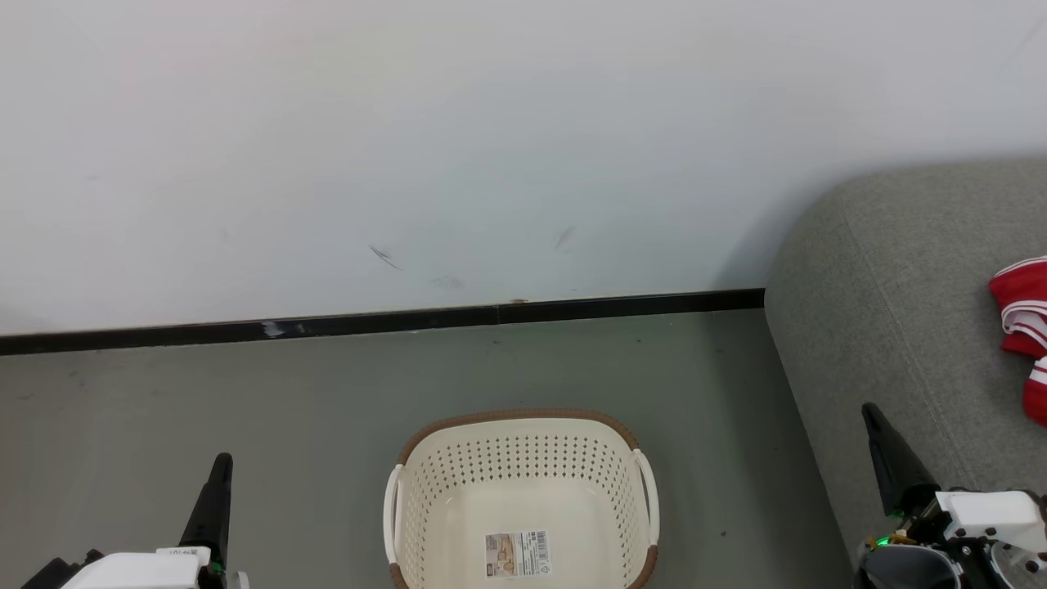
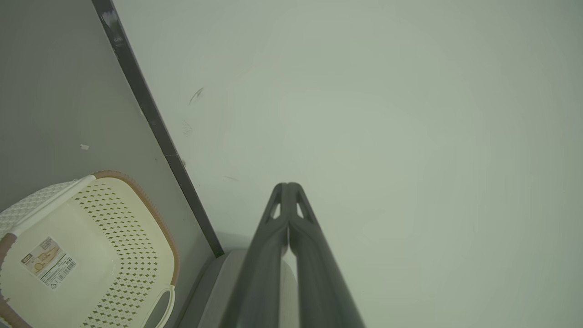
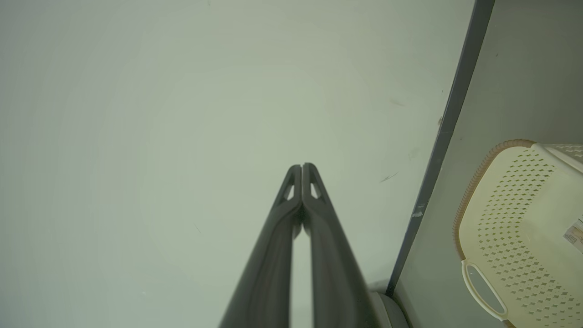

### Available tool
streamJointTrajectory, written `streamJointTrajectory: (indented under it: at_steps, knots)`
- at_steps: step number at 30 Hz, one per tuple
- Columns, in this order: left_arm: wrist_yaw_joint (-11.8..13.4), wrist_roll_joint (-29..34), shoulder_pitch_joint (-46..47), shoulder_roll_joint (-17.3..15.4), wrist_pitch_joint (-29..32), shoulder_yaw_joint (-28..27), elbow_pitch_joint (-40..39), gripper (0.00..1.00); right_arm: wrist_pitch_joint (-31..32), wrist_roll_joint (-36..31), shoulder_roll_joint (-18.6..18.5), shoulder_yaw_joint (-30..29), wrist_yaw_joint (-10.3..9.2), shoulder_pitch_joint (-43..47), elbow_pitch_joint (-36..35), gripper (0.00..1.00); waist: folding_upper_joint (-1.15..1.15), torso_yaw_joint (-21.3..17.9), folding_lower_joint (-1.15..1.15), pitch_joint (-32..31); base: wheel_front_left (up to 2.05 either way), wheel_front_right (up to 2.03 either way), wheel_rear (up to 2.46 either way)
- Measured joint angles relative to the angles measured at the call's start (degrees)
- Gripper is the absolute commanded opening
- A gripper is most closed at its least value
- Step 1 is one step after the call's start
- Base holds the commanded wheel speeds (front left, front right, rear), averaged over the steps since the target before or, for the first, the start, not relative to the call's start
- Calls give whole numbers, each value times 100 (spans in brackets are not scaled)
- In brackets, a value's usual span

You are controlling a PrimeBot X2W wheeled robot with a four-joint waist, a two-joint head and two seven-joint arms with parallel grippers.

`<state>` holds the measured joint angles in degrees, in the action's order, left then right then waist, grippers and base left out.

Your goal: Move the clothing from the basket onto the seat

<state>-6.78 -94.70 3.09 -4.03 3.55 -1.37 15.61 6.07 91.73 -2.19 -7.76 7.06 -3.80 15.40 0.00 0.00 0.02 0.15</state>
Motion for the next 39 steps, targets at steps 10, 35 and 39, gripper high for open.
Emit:
streamJointTrajectory:
  at_steps: [10,35,39]
  knots:
    - [-1,1,4,2,41,-5,9,0,0,0,0,0,0,0,0,0,0,0,0,0,0,0,0]
    - [-1,1,6,10,42,-13,22,0,0,0,0,0,0,0,0,0,0,0,-1,0,0,0,0]
    - [-1,1,6,12,42,-14,23,0,0,0,0,0,0,0,0,0,0,0,-1,0,0,0,0]
